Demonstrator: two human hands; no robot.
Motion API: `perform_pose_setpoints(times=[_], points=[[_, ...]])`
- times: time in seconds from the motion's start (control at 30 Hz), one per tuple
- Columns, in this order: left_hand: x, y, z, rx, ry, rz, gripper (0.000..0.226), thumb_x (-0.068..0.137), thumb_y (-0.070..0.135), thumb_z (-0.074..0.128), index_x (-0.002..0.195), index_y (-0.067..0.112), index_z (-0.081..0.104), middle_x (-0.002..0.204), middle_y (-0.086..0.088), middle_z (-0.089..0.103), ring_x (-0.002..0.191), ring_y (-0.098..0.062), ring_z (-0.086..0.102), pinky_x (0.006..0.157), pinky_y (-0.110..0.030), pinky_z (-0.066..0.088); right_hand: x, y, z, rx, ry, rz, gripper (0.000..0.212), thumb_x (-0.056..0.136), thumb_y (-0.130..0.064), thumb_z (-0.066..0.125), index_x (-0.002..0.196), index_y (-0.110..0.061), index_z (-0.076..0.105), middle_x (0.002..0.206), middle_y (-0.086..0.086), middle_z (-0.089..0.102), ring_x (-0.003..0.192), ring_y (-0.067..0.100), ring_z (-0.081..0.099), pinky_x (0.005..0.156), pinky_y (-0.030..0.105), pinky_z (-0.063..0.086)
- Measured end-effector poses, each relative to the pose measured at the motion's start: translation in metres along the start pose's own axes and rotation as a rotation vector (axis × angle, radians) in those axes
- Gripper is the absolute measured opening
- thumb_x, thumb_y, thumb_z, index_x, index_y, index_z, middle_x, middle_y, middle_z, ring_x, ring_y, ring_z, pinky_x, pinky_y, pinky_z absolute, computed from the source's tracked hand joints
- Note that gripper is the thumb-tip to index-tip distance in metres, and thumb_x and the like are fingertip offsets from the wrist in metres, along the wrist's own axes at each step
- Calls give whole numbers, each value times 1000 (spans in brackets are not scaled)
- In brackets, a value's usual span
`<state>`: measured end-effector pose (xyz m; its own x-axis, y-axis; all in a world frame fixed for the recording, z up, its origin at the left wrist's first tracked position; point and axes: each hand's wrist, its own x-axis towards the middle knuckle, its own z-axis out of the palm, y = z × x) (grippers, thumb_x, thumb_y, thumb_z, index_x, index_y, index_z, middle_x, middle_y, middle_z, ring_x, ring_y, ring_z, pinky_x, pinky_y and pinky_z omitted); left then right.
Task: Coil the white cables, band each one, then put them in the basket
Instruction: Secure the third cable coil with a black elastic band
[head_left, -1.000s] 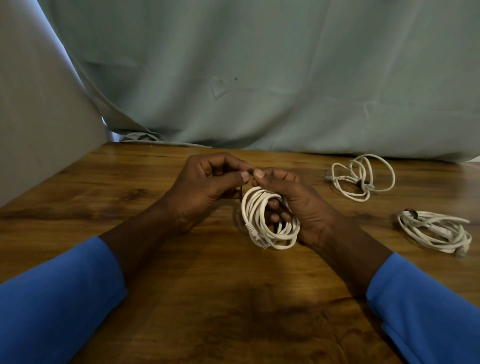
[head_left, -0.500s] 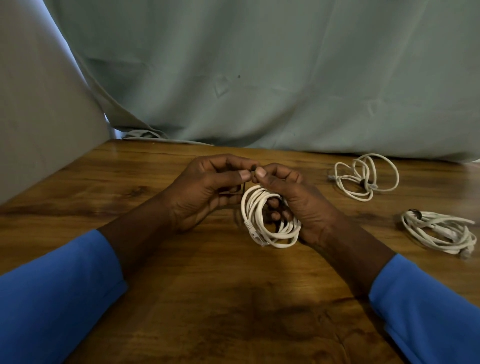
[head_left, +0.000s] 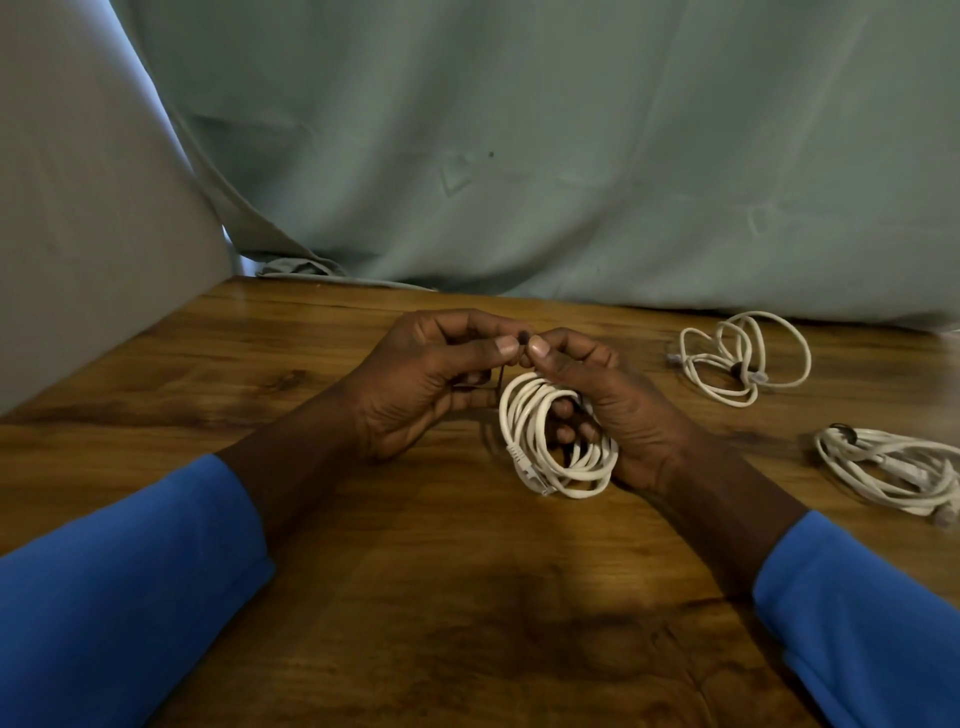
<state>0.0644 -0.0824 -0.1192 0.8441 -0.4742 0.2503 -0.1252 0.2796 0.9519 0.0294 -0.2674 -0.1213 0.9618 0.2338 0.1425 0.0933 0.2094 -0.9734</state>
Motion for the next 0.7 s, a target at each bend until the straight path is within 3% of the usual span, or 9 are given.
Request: perform_pose_setpoints(times=[0.1, 0.27, 0.37, 0.53, 0.7], points=[[-1, 1, 1, -32, -11, 4, 25, 76, 5, 70, 101, 7, 75, 84, -4, 77, 73, -10, 72, 70, -30, 62, 2, 1, -1, 18, -4, 2, 11, 87, -26, 69, 83, -16, 68, 52, 0, 50, 37, 4, 43, 35, 15, 36], [1, -2, 0, -42, 32, 28, 29, 71, 6, 76, 100, 7, 76, 96, -10, 77, 88, -20, 75, 79, -33, 63, 4, 3, -3, 19, -7, -6, 11, 85, -28, 70, 83, -17, 69, 53, -1, 51, 38, 4, 43, 38, 17, 36], [2, -1, 2, -18, 45, 59, 30, 68, 8, 78, 98, 7, 77, 94, -10, 77, 88, -19, 75, 81, -33, 62, 5, 4, -3, 21, -10, -6, 12, 85, -29, 70, 83, -17, 69, 52, -1, 51, 36, 4, 43, 38, 16, 35], [1, -1, 5, 7, 69, 77, 28, 69, 7, 77, 98, 6, 75, 87, -7, 77, 80, -15, 74, 71, -27, 59, 4, 4, -3, 33, -28, -2, 11, 87, -27, 68, 81, -18, 70, 51, -1, 50, 36, 5, 43, 37, 15, 35], [0, -1, 5, 22, 93, 83, 19, 82, -5, 72, 94, 8, 75, 85, -7, 75, 79, -16, 73, 68, -27, 58, 4, 3, -3, 35, -27, -5, 11, 88, -26, 67, 81, -18, 70, 51, -1, 51, 37, 5, 43, 37, 16, 34]])
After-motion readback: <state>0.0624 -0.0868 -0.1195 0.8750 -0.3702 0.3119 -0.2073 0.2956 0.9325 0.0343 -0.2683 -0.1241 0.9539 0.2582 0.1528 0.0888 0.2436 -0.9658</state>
